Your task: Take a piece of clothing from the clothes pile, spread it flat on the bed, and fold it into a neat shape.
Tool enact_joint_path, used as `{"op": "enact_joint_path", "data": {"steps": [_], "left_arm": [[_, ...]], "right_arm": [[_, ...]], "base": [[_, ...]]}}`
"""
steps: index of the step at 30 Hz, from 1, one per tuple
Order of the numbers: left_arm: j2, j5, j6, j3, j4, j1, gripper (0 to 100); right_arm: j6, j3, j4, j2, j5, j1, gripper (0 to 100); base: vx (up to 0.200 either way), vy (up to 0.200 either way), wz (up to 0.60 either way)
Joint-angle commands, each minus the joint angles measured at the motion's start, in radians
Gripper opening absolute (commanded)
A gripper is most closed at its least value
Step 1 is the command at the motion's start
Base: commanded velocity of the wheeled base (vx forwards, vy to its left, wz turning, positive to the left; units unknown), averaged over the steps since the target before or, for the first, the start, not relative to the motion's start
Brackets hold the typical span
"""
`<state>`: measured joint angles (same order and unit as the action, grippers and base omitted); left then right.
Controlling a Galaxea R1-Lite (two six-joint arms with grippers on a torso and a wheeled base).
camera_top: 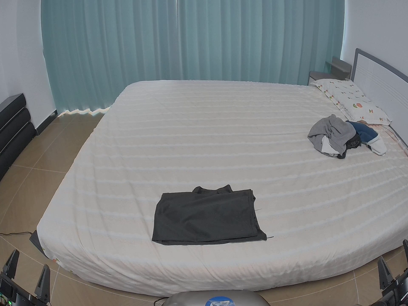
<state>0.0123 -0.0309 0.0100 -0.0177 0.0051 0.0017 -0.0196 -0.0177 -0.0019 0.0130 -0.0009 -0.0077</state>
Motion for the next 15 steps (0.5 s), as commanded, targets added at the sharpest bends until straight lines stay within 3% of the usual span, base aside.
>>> {"op": "enact_joint_path", "data": {"steps": [1, 15], "left_arm": [[-0.012, -0.001, 0.001, 0.016, -0.001, 0.001, 100], [-0.012, -0.003, -0.005, 0.016, 0.001, 0.001, 100]], "right_arm": [[-0.002, 0.018, -0.001, -0.013, 0.001, 0.000, 100], [0.020, 0.018, -0.001, -0.013, 0.004, 0.002, 100]], "base": [[0.000, 0.000, 0.00], [0.000, 0.000, 0.00]]}}
